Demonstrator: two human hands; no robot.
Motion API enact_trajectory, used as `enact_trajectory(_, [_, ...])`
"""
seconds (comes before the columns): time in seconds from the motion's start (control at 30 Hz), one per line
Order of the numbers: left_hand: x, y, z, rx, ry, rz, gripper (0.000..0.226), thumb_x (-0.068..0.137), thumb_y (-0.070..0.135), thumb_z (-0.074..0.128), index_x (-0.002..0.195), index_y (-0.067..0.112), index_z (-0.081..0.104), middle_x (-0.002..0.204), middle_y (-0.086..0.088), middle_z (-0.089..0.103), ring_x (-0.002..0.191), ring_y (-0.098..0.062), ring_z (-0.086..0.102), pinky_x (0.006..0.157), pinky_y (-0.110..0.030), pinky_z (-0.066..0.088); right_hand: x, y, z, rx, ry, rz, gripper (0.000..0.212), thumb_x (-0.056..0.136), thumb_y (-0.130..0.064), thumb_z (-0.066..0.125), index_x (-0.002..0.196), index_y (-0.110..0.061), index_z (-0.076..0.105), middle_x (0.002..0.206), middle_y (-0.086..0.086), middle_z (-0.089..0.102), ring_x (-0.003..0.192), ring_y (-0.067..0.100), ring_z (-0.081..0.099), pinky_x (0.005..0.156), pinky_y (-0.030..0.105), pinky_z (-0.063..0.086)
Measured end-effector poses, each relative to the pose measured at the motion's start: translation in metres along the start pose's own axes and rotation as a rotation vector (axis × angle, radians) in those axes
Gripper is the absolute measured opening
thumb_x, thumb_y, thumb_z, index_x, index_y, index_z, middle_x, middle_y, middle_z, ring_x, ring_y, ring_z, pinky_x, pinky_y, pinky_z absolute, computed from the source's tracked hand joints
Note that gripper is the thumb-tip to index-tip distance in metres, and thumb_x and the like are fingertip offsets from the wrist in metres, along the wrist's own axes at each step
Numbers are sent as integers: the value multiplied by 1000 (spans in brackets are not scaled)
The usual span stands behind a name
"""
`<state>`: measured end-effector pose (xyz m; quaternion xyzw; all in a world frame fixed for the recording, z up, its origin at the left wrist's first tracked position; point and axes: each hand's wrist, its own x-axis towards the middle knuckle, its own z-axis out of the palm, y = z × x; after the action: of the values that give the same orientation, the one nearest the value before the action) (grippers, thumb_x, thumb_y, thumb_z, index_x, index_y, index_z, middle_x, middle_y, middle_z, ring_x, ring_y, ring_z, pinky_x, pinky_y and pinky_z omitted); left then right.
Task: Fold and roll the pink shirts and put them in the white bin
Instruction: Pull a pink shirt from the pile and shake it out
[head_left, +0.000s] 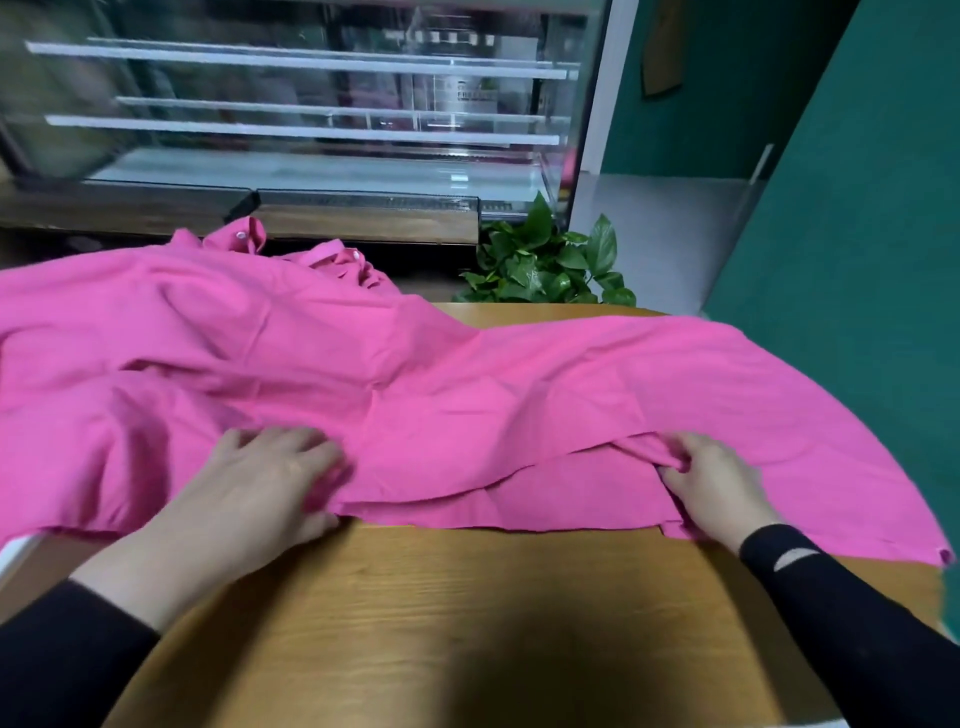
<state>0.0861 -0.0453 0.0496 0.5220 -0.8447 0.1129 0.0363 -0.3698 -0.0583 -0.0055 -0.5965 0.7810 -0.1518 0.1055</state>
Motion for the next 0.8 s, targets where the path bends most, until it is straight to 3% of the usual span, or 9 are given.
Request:
enact_trajectory(0.03, [1,14,-2,-27,20,6,60,69,71,59,115,34,58,114,5,66,104,-20,67,79,-43,50,-2,2,-2,27,24,-58,29,85,-12,69,111,-25,67,109,1,67,109,30,60,88,41,45])
enact_trajectory(0.1, [9,45,0,-107,72,23,66,78,74,52,128,31,55,130,4,61,117,-19,60,89,-43,47,-11,5,-7,135,62,-172,29,82,0,68,90,-27,60,94,-11,60,95,18,57,78,31,36])
enact_trajectory(0.2, [25,86,22,-102,75,43,56,81,60,62,127,31,56,131,2,58,118,-21,58,92,-44,46,-27,7,-14,237,108,-261,35,85,3,67,101,-26,57,100,-17,59,88,-2,49,79,18,33])
enact_trajectory(0.33, [35,102,54,-101,12,-94,33,83,45,66,111,27,64,114,1,64,101,-26,63,80,-43,48,-39,23,-10,214,37,-222,62,90,-12,72,145,-26,47,116,-13,55,107,7,51,91,28,40])
enact_trajectory(0.4, [32,100,64,-106,31,-126,24,90,38,49,98,24,65,99,1,64,89,-28,63,72,-41,49,-43,36,0,180,40,-185,51,90,-20,74,138,-22,57,107,-7,60,104,18,58,87,30,42])
enact_trajectory(0.47, [25,93,68,-131,77,-154,26,86,33,41,89,19,62,88,-2,64,81,-31,63,69,-42,50,-46,45,8,162,97,-209,26,88,-14,75,112,-21,66,92,-12,60,94,24,60,80,30,38])
enact_trajectory(0.57, [15,72,68,-173,141,-196,27,83,30,41,95,15,60,87,-6,66,82,-33,64,73,-43,48,-47,53,7,190,212,-270,27,86,-2,72,88,-26,59,85,-15,56,88,19,54,81,36,38])
enact_trajectory(0.67, [0,48,71,-199,157,-155,32,89,34,43,103,14,63,98,-5,69,91,-31,65,81,-42,44,-44,66,5,167,289,-261,27,82,1,73,87,-22,62,89,-7,56,93,16,48,88,44,42])
enact_trajectory(0.8, [-11,42,79,-271,100,-73,36,91,46,47,109,21,66,123,2,65,114,-21,61,96,-37,43,-46,73,8,88,179,-296,33,81,-5,78,107,-22,65,101,-11,56,99,8,45,93,44,41])
